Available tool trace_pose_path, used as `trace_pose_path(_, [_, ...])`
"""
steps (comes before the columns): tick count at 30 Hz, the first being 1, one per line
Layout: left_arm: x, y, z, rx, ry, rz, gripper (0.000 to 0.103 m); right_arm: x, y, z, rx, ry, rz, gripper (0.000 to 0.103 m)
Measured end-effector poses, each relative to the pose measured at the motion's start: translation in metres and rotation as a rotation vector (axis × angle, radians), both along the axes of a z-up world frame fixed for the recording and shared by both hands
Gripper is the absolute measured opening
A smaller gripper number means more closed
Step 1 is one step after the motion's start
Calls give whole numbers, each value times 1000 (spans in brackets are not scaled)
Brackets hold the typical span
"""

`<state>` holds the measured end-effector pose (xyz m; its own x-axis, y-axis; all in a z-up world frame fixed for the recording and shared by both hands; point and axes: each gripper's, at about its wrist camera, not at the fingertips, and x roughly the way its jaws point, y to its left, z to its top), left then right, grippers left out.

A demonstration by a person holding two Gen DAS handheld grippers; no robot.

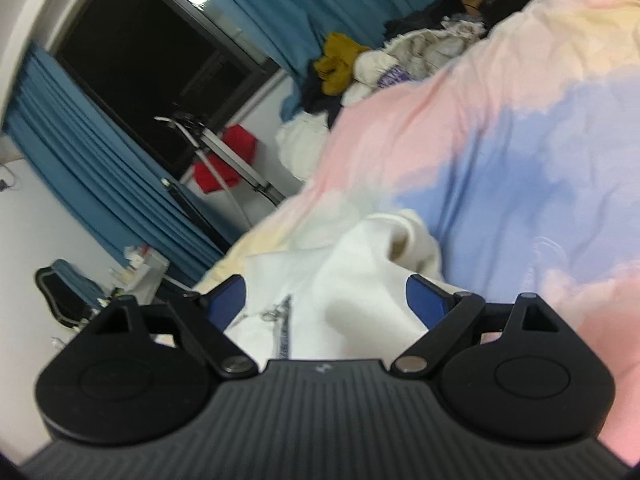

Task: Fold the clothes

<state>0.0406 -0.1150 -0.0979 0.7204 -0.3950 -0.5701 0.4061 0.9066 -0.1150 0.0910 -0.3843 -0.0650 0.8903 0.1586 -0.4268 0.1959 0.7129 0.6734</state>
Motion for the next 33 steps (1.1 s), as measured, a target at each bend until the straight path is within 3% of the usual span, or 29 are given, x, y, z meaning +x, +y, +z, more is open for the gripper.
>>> trace_pose_path(3, [2, 7, -1, -55, 11, 3, 3, 5, -10, -5, -2, 43, -31, 90])
trace_pose_path(6, [4, 14, -9, -91, 38, 8, 4, 15, -17, -7, 10, 51, 11, 90])
trace_pose_path(10, [3, 10, -14, -99, 55, 11, 4, 25, -20, -4, -81, 52, 21, 89])
trace_pose_path(13, [2, 10, -14, -105, 58, 11, 4, 44, -19, -14, -159, 107, 85, 90])
trace_pose_path(15, [3, 11, -15, -110, 62, 11, 4, 55, -21, -26, -108, 111, 156, 90])
trace_pose_path(16, [3, 11, -16, -110, 62, 11, 4, 60, -24, -34, -59, 108, 202, 86])
trace_pose_path(17, [3, 11, -16, -110, 63, 10, 4, 63, -26, -38, -7, 98, 242, 72])
trace_pose_path(18, [3, 11, -16, -111, 64, 11, 4, 63, -25, -39, 28, 82, 274, 69])
trace_pose_path(20, [4, 10, -17, -114, 71, 12, 4, 61, -17, -29, -4, 29, 323, 67])
trace_pose_path(21, [4, 10, -18, -114, 73, 13, 4, 61, -12, -26, -30, 15, 344, 59])
trace_pose_path(22, [4, 10, -18, -115, 71, 13, 4, 61, -6, -22, -57, 2, 365, 37])
trace_pose_path(24, [3, 9, -18, -117, 67, 14, 4, 63, 0, -19, -89, 12, 361, 23])
trace_pose_path(28, [1, 10, -16, -139, 42, 16, 4, 68, 0, 4, -83, -41, 307, 17])
trace_pose_path(33, [1, 15, -9, -201, 3, 21, 4, 72, -22, 46, -68, -290, 176, 16])
